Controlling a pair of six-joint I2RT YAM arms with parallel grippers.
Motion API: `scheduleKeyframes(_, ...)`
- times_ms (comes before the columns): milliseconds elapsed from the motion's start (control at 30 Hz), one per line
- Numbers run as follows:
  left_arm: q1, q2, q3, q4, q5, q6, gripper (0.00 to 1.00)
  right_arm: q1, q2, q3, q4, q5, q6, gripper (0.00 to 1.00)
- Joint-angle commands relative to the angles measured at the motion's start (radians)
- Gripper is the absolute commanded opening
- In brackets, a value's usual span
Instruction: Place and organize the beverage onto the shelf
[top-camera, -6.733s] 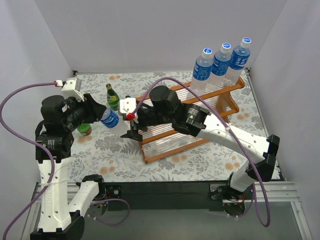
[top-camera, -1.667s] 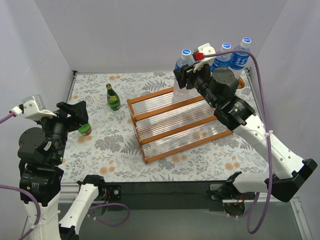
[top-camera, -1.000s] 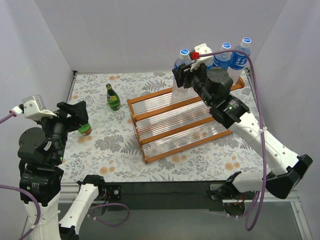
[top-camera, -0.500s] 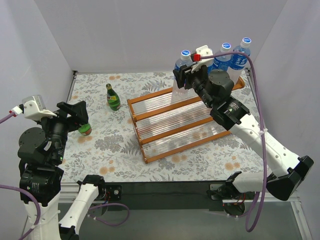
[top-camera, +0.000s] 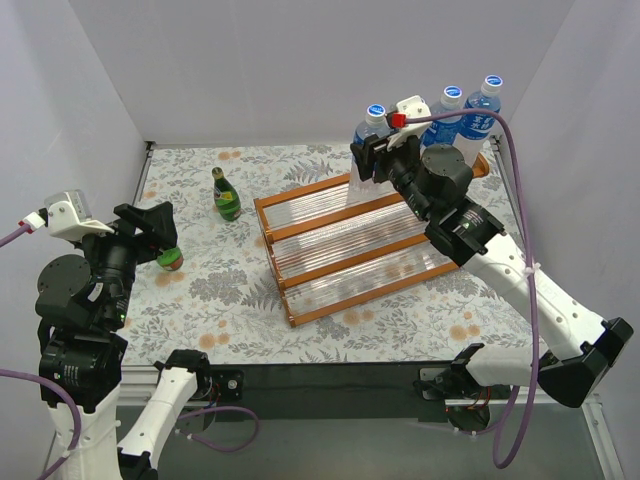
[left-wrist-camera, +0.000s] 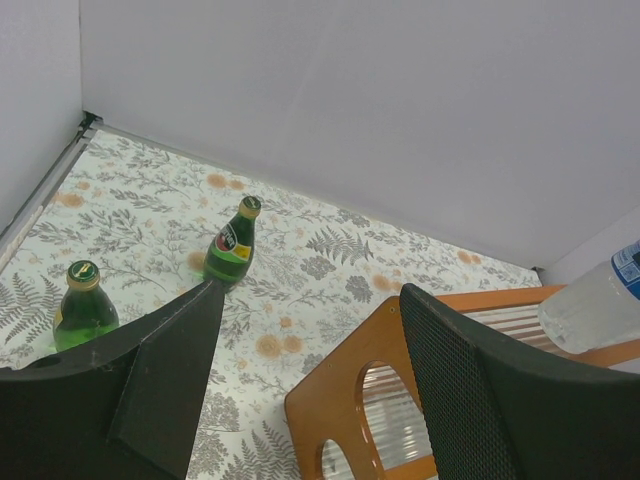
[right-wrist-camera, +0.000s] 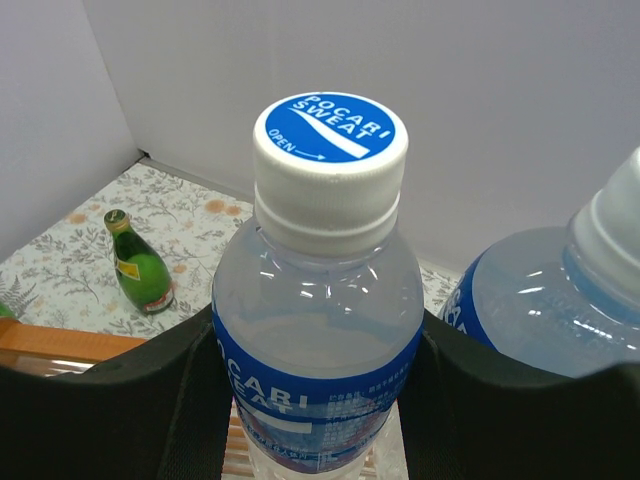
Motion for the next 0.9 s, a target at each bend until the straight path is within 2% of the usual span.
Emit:
scheduleKeyframes(0,-0.003,-0.002,0.007,0.006,0.012,-0.004,0.70,-0.006,-0.067,0.024,0.172,0.022,-0.013,0.01)
scheduleKeyframes(67,-0.003,-0.002,0.009,0.004,0.015,-0.005,0.70,-0.006,-0.070,0.017,0.172,0.025,-0.013,0.06)
scheduleKeyframes(100,-0.005,-0.002,0.007,0.006,0.015,-0.007,0.70,-0.006,-0.070,0.014,0.172,0.030,-0.013,0.15)
scheduleKeyframes(167,-0.003,-0.002,0.009,0.004,0.018,-0.007,0.70,-0.006,-0.073,0.005,0.173,0.033,-0.013,0.25)
scheduleKeyframes(200,-0.005,0.000,0.009,0.006,0.017,-0.007,0.70,-0.006,-0.075,0.001,0.172,0.031,-0.013,0.35)
scheduleKeyframes(400,-0.005,-0.004,0.010,0.003,0.018,-0.007,0.70,-0.006,-0.075,-0.009,0.173,0.019,-0.010,0.62)
scheduleKeyframes(633,-0.003,-0.007,0.009,0.001,0.018,-0.008,0.70,-0.006,-0.072,-0.003,0.172,-0.005,-0.010,0.76)
scheduleKeyframes(867,-0.003,-0.004,0.012,0.003,0.022,-0.007,0.70,-0.006,-0.076,-0.002,0.172,-0.035,-0.011,0.78)
